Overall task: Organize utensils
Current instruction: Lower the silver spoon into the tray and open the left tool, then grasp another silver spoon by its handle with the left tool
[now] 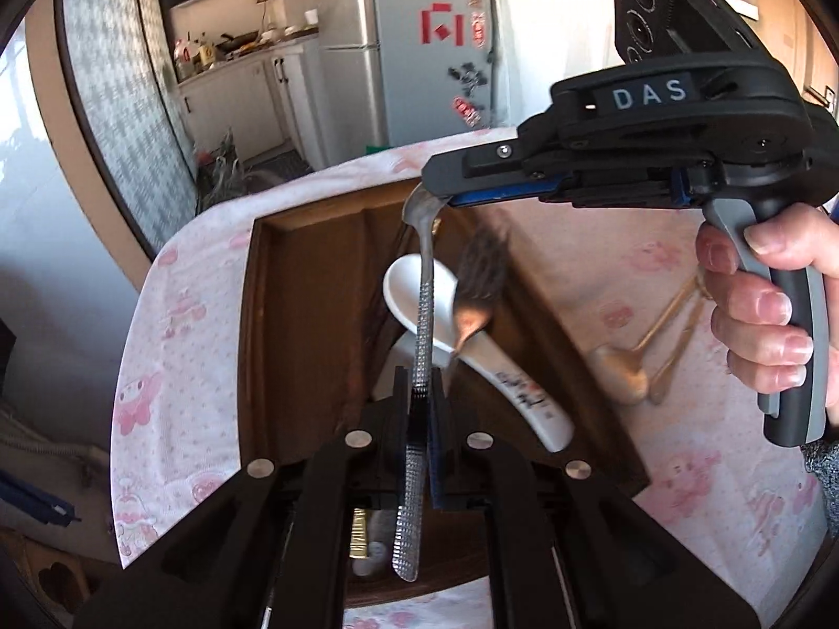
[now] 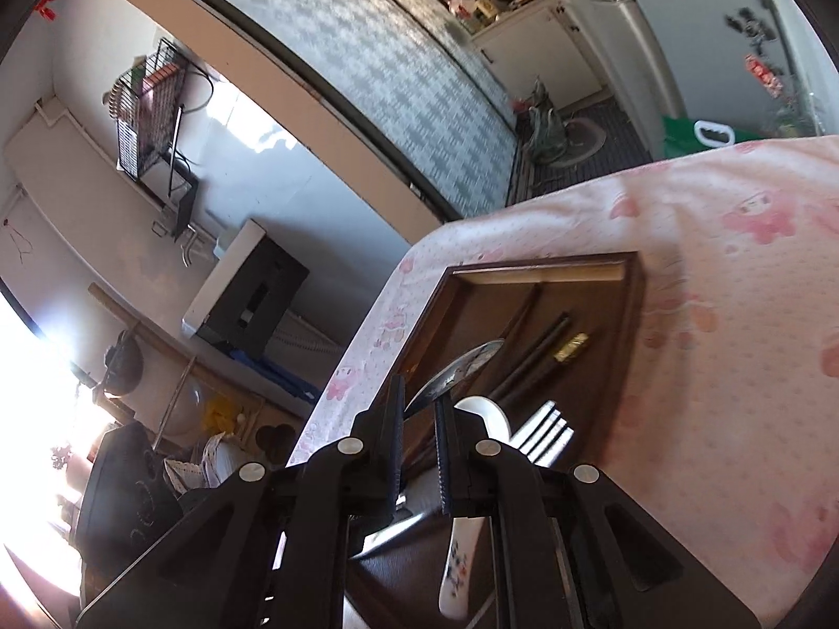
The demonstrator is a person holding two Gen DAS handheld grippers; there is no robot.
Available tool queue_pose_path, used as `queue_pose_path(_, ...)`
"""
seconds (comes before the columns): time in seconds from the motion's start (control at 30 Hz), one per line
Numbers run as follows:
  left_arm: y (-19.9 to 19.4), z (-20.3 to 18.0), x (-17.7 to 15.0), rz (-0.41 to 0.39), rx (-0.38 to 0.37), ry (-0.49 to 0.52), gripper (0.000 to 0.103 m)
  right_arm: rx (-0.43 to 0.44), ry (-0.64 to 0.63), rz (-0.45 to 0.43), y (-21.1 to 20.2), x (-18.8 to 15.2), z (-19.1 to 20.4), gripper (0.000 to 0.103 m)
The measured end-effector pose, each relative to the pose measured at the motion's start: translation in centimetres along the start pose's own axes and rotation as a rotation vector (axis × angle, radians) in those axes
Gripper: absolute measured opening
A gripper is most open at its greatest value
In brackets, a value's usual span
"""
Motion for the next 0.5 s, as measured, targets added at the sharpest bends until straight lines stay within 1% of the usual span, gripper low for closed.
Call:
queue_pose_path(0.1, 0.5, 0.7, -0.5, 0.019, 0.008, -0.019, 0.008, -0.045, -0.039, 0.013, 1.3, -0.3, 0.1, 0.013)
queue_pose_path(0.17, 1.0, 1.0, -0.8, 0.033, 0.015, -0.027, 0.007, -0.082, -0.067, 0.033, 1.8, -0.7, 0.0, 0.017)
queue_pose_path(0.2, 1.2, 1.0, -0.9, 0.038, 0.018, -0.028, 0.006, -0.09, -0.079, 0.042, 2.0, -1.0, 0.1, 0.017)
queue_pose_path(0.23, 1.3, 1.1, -0.9, 0.043, 0.022, -0.029, 0.003, -0.089, -0.083, 0.049, 2.0, -1.1, 0.2, 0.018)
queue_pose_path(0.3, 1.4, 1.3, -1.0, 0.041, 0.021, -0.041, 0.003, -0.089, -0.089, 0.06, 1.5, -1.5, 0.1, 0.029)
queue_pose_path(0.33, 1.4, 1.3, -1.1, 0.041, 0.022, -0.043, 0.003, -0.09, -0.096, 0.061, 1.2, -1.6, 0.2, 0.041)
queue_pose_path(0.37, 1.4, 1.4, -1.1, 0.041, 0.02, -0.044, 0.003, -0.092, -0.11, 0.06, 0.6, -1.8, 0.2, 0.047)
queue_pose_path(0.4, 1.4, 1.4, -1.1, 0.041, 0.019, -0.044, 0.003, -0.101, -0.123, 0.053, -0.3, -1.9, 0.0, 0.047)
queue_pose_path(0.43, 1.2, 1.2, -1.1, 0.036, 0.021, -0.041, 0.006, -0.108, -0.129, 0.045, -1.2, -2.0, -0.3, 0.047)
queue_pose_path(0.47, 0.7, 1.0, -1.0, 0.022, 0.025, -0.037, 0.013, -0.109, -0.13, 0.037, -2.2, -2.0, -0.7, 0.047)
queue_pose_path(0.5, 0.3, 0.8, -0.9, 0.009, 0.03, -0.033, 0.04, -0.114, -0.128, 0.024, -3.4, -1.9, -1.4, 0.047)
Point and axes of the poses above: each gripper's, at about its wrist camera, not at the fingertips, and y roughly the way its jaws point, z to its left, x to its top, the point moved 6 cm from there along y, roughly the way its jaws point, and after that the axes turned 12 degrees about -x, right-handed, at the moved point
